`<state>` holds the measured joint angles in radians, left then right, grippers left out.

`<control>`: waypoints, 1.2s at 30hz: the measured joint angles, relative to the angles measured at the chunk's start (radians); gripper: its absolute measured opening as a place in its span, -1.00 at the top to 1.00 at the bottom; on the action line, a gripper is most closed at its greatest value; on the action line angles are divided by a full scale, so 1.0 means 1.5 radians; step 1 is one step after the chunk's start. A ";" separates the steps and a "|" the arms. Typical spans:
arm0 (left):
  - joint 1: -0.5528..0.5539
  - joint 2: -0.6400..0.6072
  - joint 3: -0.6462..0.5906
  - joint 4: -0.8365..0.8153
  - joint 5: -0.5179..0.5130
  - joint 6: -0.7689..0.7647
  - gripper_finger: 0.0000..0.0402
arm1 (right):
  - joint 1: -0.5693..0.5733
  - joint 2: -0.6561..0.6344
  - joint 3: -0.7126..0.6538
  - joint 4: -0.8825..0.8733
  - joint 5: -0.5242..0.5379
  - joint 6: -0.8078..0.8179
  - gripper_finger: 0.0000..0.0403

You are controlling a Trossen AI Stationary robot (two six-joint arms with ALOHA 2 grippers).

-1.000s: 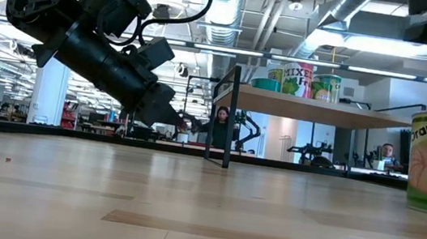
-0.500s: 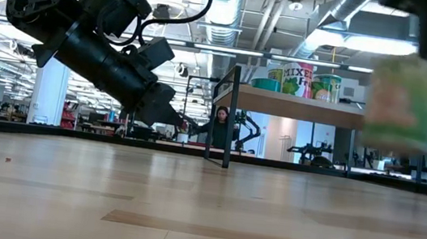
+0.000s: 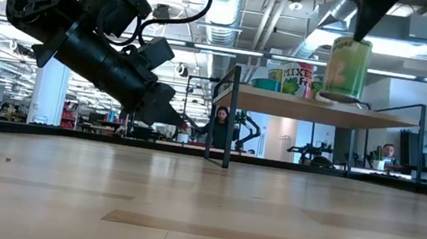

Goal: Pick and place cans onto a shelf
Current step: Put the canned oranges on the shelf

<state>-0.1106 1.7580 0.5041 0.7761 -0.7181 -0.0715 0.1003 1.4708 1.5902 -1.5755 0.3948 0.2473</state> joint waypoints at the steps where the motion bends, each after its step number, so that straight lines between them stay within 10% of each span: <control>1: 0.000 0.000 0.000 0.001 0.000 0.000 1.00 | -0.019 -0.004 0.000 0.002 0.000 -0.012 0.99; 36: 0.000 0.000 0.000 0.001 0.004 -0.001 1.00 | -0.385 -0.038 0.003 0.003 -0.068 -0.334 0.97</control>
<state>-0.1104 1.7580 0.5045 0.7769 -0.7124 -0.0731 -0.4765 1.4136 1.5940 -1.5707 0.2931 -0.2539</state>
